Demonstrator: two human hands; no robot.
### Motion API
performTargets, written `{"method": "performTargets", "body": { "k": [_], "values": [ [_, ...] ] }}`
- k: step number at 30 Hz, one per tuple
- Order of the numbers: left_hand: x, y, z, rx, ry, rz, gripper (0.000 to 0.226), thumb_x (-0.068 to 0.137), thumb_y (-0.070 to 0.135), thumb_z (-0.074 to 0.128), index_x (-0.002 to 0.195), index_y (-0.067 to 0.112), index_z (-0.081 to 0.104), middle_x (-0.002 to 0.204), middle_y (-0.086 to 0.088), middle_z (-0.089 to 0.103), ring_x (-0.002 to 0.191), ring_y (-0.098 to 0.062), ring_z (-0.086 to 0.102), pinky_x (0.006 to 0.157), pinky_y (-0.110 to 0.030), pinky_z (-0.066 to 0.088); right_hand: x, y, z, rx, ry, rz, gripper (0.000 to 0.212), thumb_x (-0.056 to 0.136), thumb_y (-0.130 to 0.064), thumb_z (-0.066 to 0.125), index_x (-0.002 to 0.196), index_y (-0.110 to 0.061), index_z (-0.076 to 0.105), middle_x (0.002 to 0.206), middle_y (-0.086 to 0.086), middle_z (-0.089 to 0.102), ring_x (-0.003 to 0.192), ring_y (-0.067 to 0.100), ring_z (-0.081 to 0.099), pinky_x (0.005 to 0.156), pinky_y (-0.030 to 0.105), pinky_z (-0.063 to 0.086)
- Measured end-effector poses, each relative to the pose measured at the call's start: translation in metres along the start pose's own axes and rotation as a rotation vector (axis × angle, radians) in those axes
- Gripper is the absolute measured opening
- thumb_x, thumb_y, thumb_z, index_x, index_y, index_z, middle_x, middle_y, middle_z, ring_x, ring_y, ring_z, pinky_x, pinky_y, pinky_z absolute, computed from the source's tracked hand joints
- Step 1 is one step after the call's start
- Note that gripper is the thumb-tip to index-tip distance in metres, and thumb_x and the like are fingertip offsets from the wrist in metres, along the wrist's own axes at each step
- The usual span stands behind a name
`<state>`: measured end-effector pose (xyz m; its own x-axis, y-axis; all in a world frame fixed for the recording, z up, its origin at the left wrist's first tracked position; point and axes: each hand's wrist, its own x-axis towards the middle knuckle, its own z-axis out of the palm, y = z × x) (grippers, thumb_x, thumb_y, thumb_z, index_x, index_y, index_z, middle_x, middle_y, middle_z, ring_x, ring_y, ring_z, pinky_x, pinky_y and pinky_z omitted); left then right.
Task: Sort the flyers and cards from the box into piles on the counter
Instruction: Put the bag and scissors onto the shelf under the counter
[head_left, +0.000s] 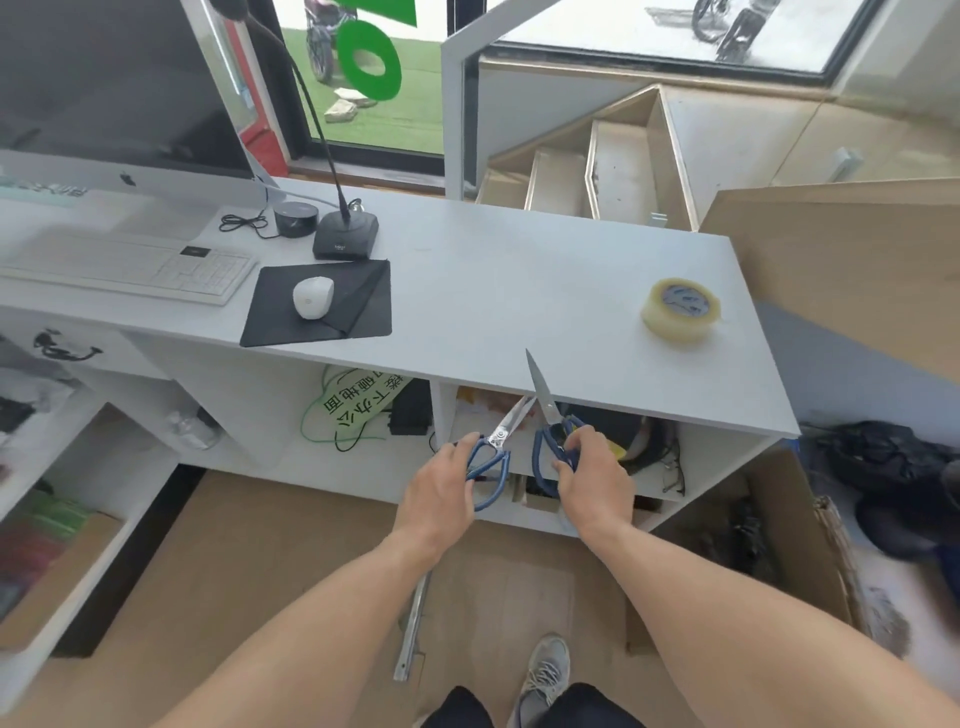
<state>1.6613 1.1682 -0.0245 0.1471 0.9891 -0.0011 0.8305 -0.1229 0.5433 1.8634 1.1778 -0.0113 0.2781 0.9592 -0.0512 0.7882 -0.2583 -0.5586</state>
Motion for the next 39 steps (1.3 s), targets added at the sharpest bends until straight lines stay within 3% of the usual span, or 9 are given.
{"method": "performTargets", "body": {
  "k": [3,10,16,21,25,29,34,39],
  "values": [
    [-0.021,-0.007,0.005,0.026,-0.011,0.007,0.060,0.093,0.011,0.061,0.144,0.030,0.038,0.107,0.004,0.055,0.090,-0.020,0.061,0.074,-0.031,0.049,-0.022,0.002,0.007,-0.014,-0.004,0.013,0.025,0.093,-0.026,0.068,0.096,-0.032,0.043,0.090,-0.010,0.060,0.076,0.018,0.062,0.073,0.038,0.053],
    [-0.054,-0.025,0.033,0.060,-0.130,-0.016,0.061,0.094,0.014,0.060,0.147,0.029,0.035,0.115,0.005,0.056,0.095,-0.020,0.063,0.084,-0.034,0.053,-0.072,0.034,0.031,-0.104,-0.096,0.086,0.030,0.093,-0.026,0.067,0.088,-0.032,0.038,0.089,-0.011,0.059,0.074,0.017,0.060,0.071,0.038,0.050],
    [-0.046,-0.021,0.065,0.022,-0.170,-0.042,0.061,0.090,0.006,0.059,0.144,0.026,0.042,0.117,0.003,0.057,0.099,-0.021,0.062,0.084,-0.038,0.053,-0.075,0.064,0.044,-0.045,-0.106,0.243,0.030,0.093,-0.028,0.067,0.085,-0.031,0.038,0.077,-0.014,0.056,0.068,0.011,0.057,0.068,0.037,0.050],
    [-0.009,-0.018,0.116,0.020,-0.152,-0.079,0.058,0.091,0.008,0.060,0.145,0.023,0.043,0.123,0.002,0.057,0.103,-0.022,0.062,0.085,-0.037,0.053,-0.030,0.097,0.071,-0.013,-0.107,0.275,0.026,0.094,-0.028,0.067,0.090,-0.032,0.041,0.080,-0.014,0.057,0.072,0.013,0.059,0.071,0.038,0.053],
    [0.035,-0.021,0.168,0.017,-0.112,-0.088,0.054,0.089,0.003,0.059,0.138,0.022,0.046,0.118,-0.002,0.056,0.096,-0.029,0.063,0.076,-0.041,0.051,0.026,0.129,0.103,0.021,-0.066,0.260,0.025,0.094,-0.028,0.067,0.095,-0.031,0.042,0.085,-0.012,0.057,0.075,0.016,0.059,0.072,0.038,0.053],
    [0.091,-0.029,0.214,0.073,-0.095,-0.019,0.057,0.092,0.008,0.056,0.144,0.025,0.040,0.124,-0.003,0.051,0.100,-0.030,0.061,0.075,-0.039,0.048,0.087,0.165,0.131,-0.024,-0.034,0.142,0.025,0.095,-0.026,0.065,0.100,-0.026,0.040,0.088,-0.003,0.059,0.075,0.023,0.057,0.064,0.036,0.044],
    [0.160,-0.021,0.261,0.128,-0.079,0.037,0.065,0.089,0.008,0.060,0.148,0.021,0.037,0.126,-0.008,0.050,0.106,-0.032,0.059,0.083,-0.041,0.050,0.163,0.197,0.148,-0.085,0.030,0.051,0.025,0.094,-0.020,0.064,0.107,-0.020,0.042,0.087,0.003,0.058,0.075,0.027,0.055,0.065,0.034,0.040],
    [0.205,0.005,0.297,-0.024,0.010,-0.033,0.060,0.087,0.006,0.061,0.142,0.014,0.039,0.122,-0.013,0.052,0.098,-0.033,0.061,0.079,-0.042,0.052,0.221,0.212,0.161,-0.086,0.083,0.054,0.027,0.093,-0.017,0.063,0.112,-0.016,0.045,0.086,0.004,0.059,0.076,0.025,0.050,0.067,0.033,0.038]
  ]
}}
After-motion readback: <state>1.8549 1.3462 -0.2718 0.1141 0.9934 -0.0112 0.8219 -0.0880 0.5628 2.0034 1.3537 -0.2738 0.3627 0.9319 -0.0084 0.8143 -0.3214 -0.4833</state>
